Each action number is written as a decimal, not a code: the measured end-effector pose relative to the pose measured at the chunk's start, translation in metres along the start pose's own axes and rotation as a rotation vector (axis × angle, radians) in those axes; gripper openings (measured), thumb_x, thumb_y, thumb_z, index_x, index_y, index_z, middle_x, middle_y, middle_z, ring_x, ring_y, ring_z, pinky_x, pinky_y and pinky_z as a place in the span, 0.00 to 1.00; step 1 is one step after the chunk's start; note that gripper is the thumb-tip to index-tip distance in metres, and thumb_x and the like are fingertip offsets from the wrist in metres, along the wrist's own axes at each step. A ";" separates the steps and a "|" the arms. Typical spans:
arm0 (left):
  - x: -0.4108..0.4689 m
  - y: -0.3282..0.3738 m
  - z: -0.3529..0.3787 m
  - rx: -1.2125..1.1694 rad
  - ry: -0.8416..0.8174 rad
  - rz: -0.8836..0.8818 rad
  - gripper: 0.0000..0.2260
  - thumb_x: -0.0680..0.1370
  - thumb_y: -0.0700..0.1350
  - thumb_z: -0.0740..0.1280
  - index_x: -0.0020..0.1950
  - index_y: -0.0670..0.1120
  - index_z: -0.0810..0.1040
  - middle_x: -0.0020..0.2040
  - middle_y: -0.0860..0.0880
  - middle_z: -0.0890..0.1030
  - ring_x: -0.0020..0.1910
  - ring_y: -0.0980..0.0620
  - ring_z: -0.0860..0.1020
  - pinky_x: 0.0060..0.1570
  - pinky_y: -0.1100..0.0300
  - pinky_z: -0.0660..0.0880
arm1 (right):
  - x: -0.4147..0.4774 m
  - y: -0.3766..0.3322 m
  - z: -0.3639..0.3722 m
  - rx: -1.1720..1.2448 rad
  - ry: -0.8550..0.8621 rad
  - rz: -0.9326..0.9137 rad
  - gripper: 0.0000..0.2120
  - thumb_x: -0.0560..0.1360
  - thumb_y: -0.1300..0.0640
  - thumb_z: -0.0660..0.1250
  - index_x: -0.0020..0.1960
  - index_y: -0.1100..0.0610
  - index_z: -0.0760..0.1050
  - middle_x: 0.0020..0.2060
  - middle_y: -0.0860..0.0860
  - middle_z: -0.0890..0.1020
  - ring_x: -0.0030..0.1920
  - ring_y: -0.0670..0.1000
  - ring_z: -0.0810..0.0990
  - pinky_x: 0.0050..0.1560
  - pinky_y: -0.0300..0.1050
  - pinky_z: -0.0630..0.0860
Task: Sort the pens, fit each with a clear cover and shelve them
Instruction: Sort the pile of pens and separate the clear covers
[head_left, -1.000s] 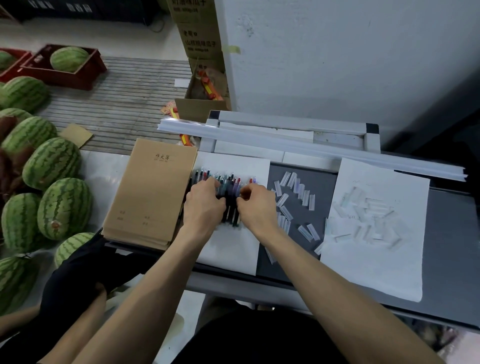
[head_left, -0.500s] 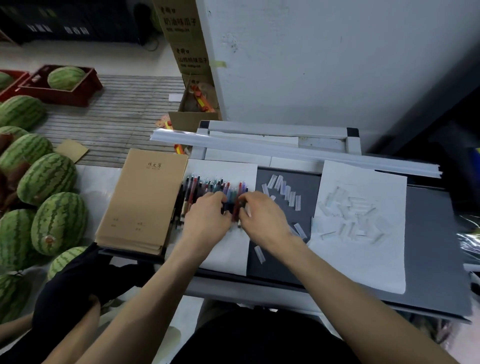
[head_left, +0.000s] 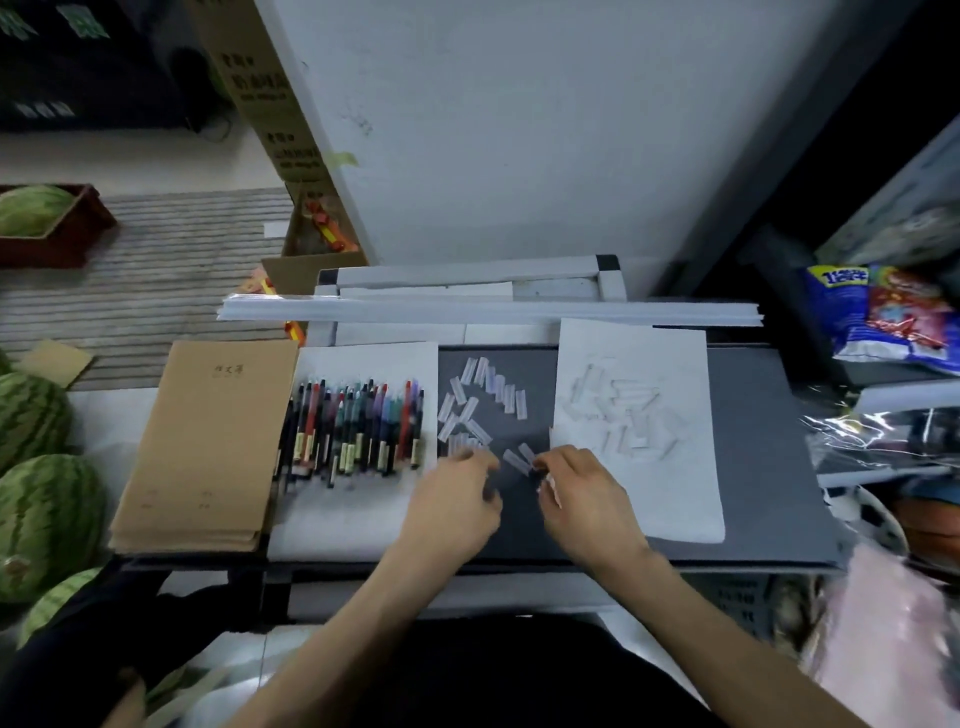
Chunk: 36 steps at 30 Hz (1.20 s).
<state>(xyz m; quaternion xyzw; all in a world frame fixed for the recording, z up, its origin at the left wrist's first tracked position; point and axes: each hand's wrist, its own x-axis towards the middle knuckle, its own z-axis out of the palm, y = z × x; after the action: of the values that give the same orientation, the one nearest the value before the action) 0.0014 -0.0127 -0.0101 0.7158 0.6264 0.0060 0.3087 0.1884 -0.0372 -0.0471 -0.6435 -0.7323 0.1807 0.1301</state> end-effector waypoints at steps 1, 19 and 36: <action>-0.001 0.009 0.006 0.008 -0.026 0.038 0.12 0.78 0.46 0.65 0.62 0.51 0.77 0.59 0.51 0.79 0.58 0.43 0.79 0.54 0.49 0.79 | -0.008 0.007 0.000 -0.006 0.009 0.005 0.11 0.73 0.64 0.68 0.54 0.56 0.80 0.50 0.51 0.82 0.49 0.56 0.80 0.42 0.48 0.79; 0.001 0.075 0.074 0.104 -0.223 0.358 0.22 0.79 0.42 0.62 0.74 0.48 0.74 0.72 0.52 0.71 0.73 0.50 0.66 0.64 0.50 0.76 | -0.078 0.090 0.001 -0.110 0.147 0.140 0.15 0.77 0.59 0.68 0.63 0.51 0.77 0.67 0.50 0.78 0.68 0.56 0.75 0.68 0.55 0.71; -0.014 0.095 0.086 0.096 -0.247 0.415 0.20 0.81 0.43 0.61 0.73 0.50 0.75 0.70 0.54 0.73 0.70 0.53 0.68 0.63 0.52 0.76 | -0.105 0.115 -0.014 -0.116 0.136 0.112 0.14 0.78 0.55 0.66 0.63 0.51 0.79 0.67 0.48 0.78 0.67 0.55 0.76 0.66 0.56 0.73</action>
<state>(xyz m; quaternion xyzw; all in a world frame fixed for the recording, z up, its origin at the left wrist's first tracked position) 0.1172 -0.0656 -0.0319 0.8381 0.4233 -0.0478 0.3408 0.3122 -0.1279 -0.0798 -0.7007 -0.6939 0.1009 0.1316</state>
